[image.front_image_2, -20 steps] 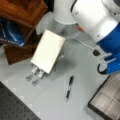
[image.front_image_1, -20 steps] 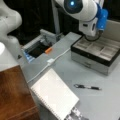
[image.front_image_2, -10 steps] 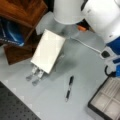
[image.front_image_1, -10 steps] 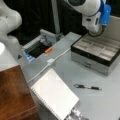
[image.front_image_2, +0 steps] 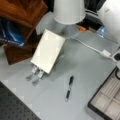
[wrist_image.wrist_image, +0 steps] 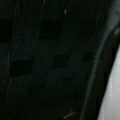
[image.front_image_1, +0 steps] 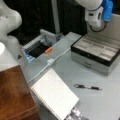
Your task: Open the box. Pick up the pen. Place the pen in the box. Pick up the book. Place the book on the shelf.
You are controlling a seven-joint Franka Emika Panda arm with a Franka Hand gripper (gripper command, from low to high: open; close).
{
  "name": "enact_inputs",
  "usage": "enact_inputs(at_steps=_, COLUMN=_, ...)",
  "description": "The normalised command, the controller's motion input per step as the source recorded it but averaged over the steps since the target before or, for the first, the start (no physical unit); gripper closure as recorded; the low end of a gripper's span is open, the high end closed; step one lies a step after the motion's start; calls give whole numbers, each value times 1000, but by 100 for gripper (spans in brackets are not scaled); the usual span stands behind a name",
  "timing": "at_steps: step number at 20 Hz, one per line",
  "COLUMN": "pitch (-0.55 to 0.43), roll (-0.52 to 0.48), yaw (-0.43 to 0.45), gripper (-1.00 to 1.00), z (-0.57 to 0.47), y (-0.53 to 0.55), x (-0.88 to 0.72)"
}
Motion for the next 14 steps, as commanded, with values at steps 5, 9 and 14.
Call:
enact_inputs(at_steps=5, pitch=27, roll=83, yaw=-157, gripper=-100, z=-6, y=189, x=9)
enact_inputs(at_steps=9, pitch=28, roll=71, yaw=-161, gripper=-100, z=-38, y=244, x=-35)
enact_inputs(at_steps=14, pitch=19, roll=58, yaw=-174, gripper=-100, z=-52, y=266, x=-48)
